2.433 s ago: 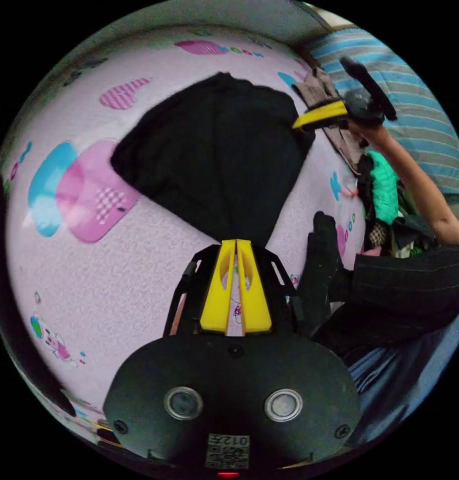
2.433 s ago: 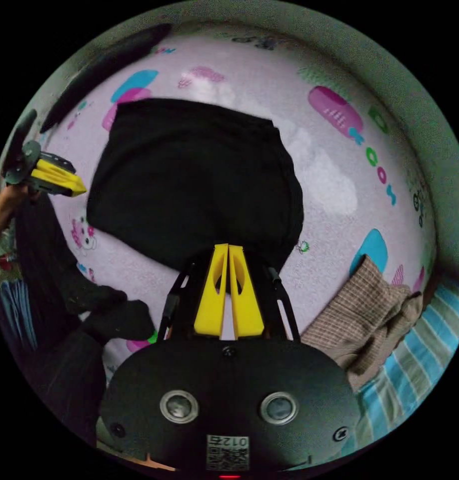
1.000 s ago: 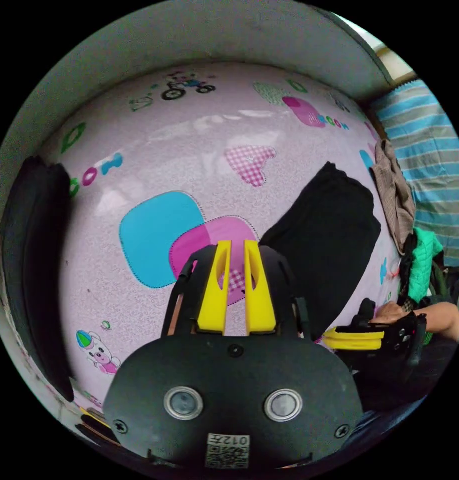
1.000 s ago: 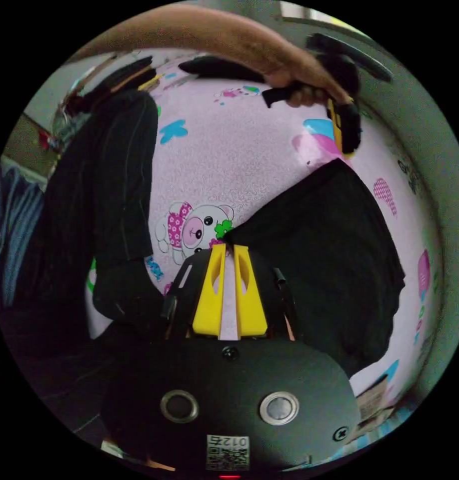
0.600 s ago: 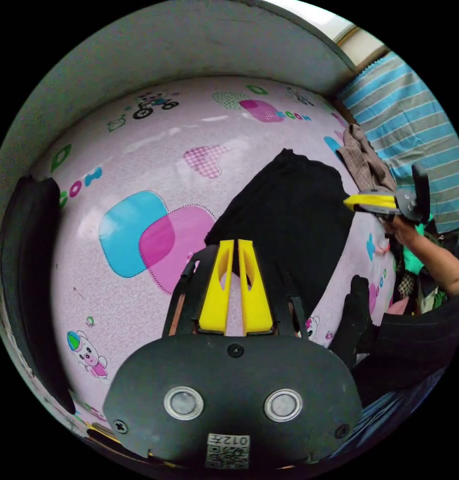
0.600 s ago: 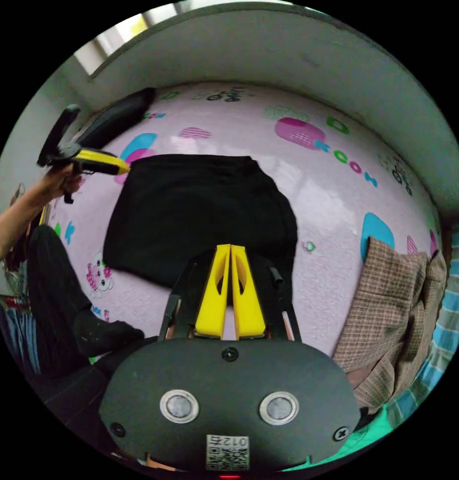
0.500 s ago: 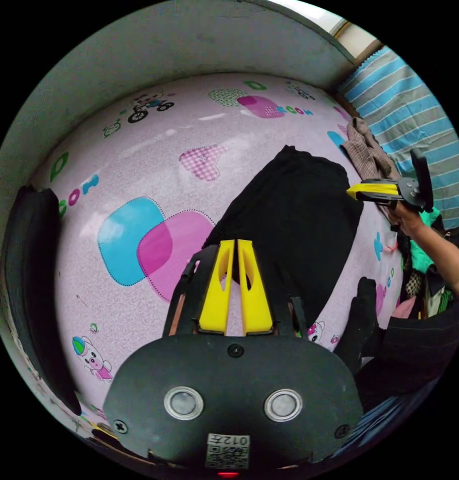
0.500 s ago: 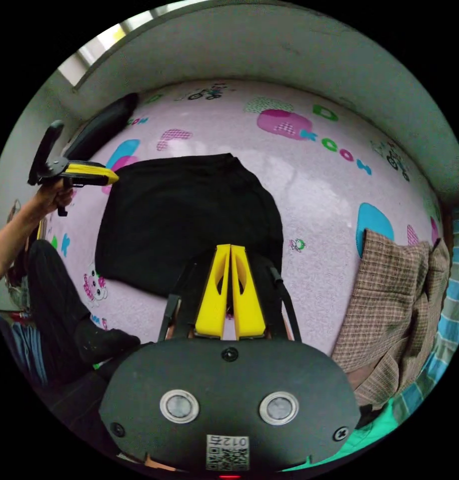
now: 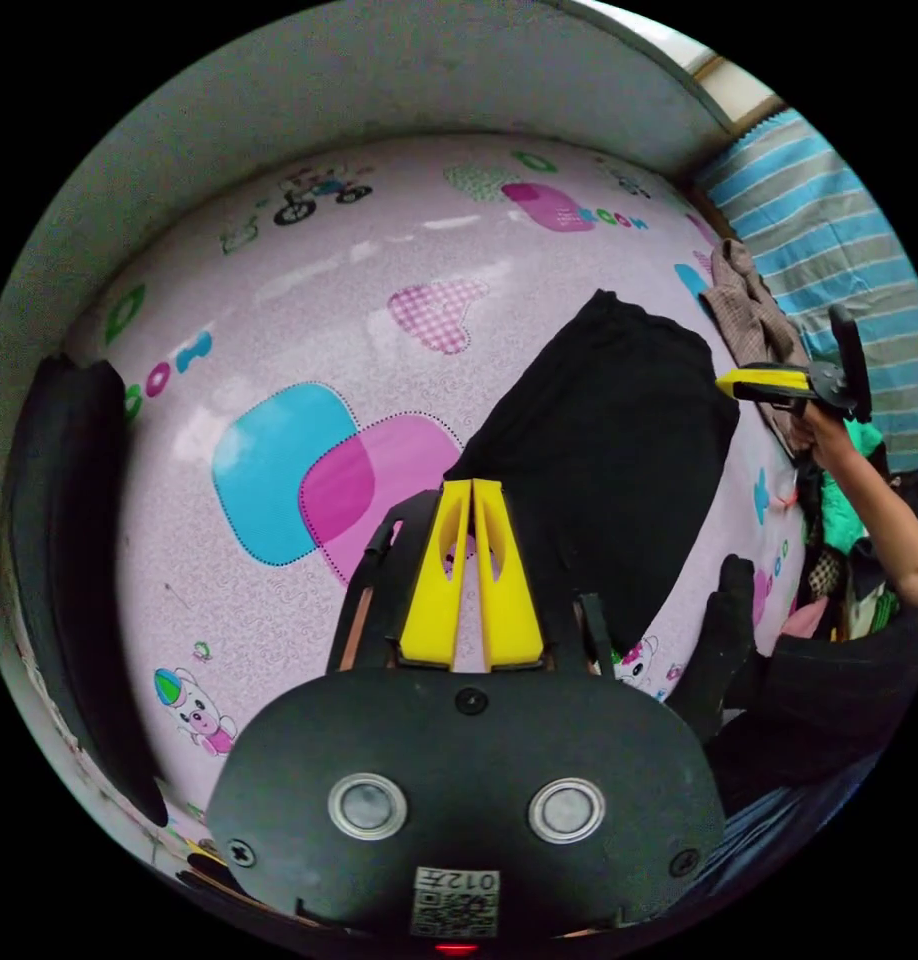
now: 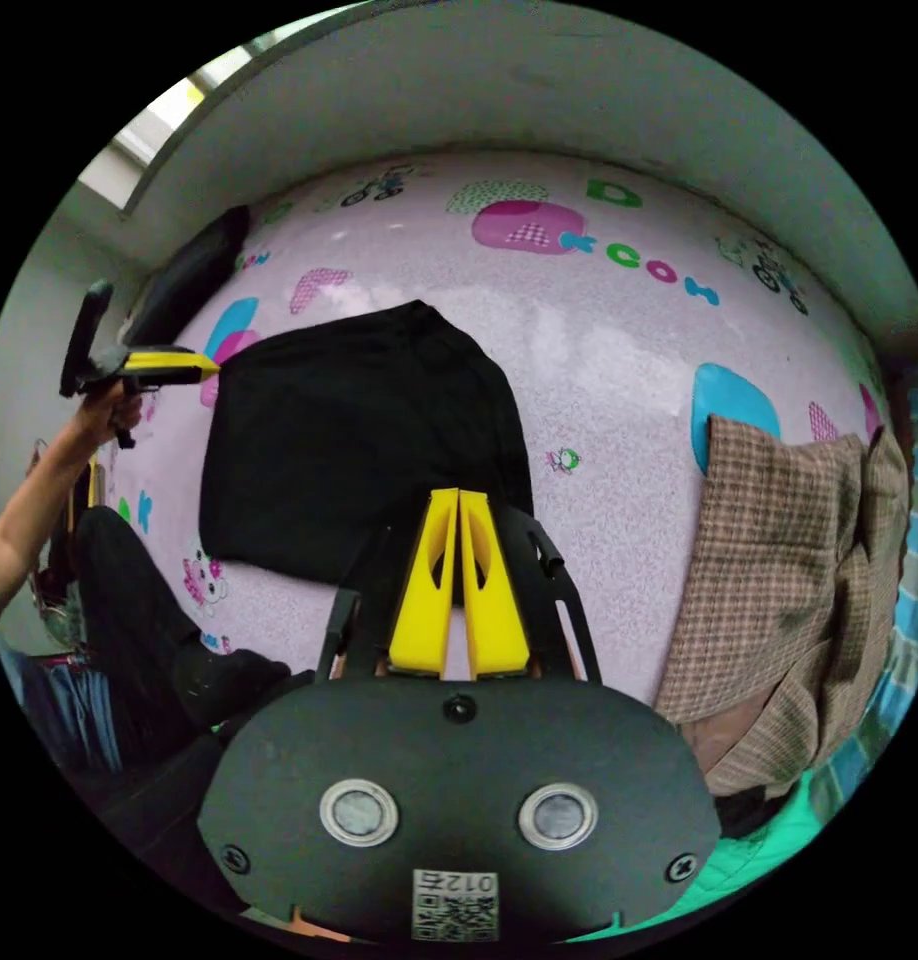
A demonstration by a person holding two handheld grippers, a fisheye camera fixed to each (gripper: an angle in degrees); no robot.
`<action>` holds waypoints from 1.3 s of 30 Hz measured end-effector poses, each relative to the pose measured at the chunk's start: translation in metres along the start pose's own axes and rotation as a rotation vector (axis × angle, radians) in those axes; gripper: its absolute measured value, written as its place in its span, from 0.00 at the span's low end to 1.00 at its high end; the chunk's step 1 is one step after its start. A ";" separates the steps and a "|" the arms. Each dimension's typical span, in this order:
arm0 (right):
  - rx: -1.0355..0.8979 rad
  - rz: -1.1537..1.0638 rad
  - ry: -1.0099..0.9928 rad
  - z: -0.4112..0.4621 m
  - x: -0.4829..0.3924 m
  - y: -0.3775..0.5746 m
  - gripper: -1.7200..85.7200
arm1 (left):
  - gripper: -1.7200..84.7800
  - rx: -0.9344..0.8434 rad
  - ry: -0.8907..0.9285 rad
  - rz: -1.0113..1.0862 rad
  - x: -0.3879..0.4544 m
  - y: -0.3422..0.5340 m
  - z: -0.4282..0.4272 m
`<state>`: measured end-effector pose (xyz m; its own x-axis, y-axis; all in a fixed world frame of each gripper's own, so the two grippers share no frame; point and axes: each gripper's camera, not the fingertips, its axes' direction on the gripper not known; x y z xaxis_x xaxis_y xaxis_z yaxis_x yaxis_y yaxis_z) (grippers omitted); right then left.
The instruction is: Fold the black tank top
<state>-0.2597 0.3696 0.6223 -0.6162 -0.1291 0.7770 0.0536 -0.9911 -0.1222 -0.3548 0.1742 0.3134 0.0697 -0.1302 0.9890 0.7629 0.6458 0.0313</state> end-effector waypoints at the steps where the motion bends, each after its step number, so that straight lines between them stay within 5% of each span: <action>1: 0.010 0.020 -0.034 -0.008 0.005 0.008 0.01 | 0.03 0.019 0.009 0.023 0.008 0.007 -0.005; 11: -0.123 -0.032 0.100 -0.011 0.015 0.020 0.01 | 0.03 -0.179 0.071 0.275 0.084 0.038 0.051; 19: -0.060 0.000 0.112 -0.043 0.037 0.025 0.01 | 0.03 -0.117 0.068 0.231 0.072 0.041 0.041; 25: -0.020 -0.183 -0.210 -0.044 -0.021 0.024 0.01 | 0.03 -0.093 0.100 0.320 0.110 0.044 0.045; 31: -0.150 -0.379 -0.182 -0.019 -0.056 0.022 0.01 | 0.03 -0.142 0.078 0.306 0.110 0.040 0.059; 39: -0.095 -0.125 -0.236 -0.046 0.038 0.023 0.01 | 0.03 -0.154 0.097 0.314 0.093 0.032 0.055</action>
<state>-0.3180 0.3432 0.6210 -0.4131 -0.0209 0.9105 -0.0926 -0.9936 -0.0648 -0.3589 0.2242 0.4148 0.3712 -0.0188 0.9284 0.7819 0.5457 -0.3015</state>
